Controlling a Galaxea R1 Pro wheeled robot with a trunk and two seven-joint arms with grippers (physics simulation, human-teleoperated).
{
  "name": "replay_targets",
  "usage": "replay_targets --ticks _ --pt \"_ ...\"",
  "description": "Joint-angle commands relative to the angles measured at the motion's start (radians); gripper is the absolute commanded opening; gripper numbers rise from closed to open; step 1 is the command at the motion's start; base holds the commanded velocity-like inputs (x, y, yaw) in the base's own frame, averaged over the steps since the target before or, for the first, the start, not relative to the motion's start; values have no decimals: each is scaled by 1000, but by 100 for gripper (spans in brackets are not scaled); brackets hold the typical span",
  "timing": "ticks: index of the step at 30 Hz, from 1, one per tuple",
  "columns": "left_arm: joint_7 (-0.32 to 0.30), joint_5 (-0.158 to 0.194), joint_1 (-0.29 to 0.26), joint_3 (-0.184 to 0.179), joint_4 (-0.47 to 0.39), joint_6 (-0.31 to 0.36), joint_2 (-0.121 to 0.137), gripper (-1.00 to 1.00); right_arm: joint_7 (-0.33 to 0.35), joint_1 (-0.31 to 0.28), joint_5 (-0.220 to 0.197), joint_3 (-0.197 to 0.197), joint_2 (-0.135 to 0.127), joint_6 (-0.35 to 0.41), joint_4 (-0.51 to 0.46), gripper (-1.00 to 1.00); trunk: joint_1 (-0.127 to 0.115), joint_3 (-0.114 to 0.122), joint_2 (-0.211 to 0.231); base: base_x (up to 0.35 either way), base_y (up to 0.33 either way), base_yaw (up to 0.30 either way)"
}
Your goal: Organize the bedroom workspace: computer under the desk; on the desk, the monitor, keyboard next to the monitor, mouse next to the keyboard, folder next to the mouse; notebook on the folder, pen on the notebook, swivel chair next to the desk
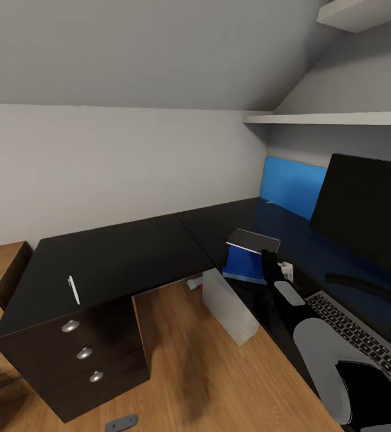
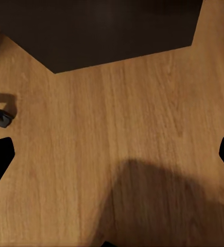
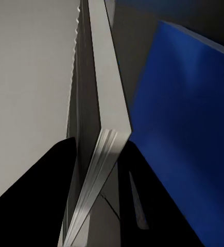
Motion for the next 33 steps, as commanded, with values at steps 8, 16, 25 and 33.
replay_targets --ticks 8,16,25,33 --pt "6 11 -1 -8 1 -7 1 100 9 -1 -14 -4 0 2 3 -100 -16 12 28 0 0 0" --pt "6 11 -1 -9 12 -7 0 100 -11 -1 -12 -3 1 0 3 -100 -16 12 28 0 0 0" --pt "6 10 -1 -9 13 -7 0 100 -86 -1 -10 -1 1 1 3 -100 -16 12 28 0 0 0" --pt "6 9 -1 -9 13 -7 -1 100 -104 -1 -8 0 1 0 3 -100 -16 12 28 0 0 0"
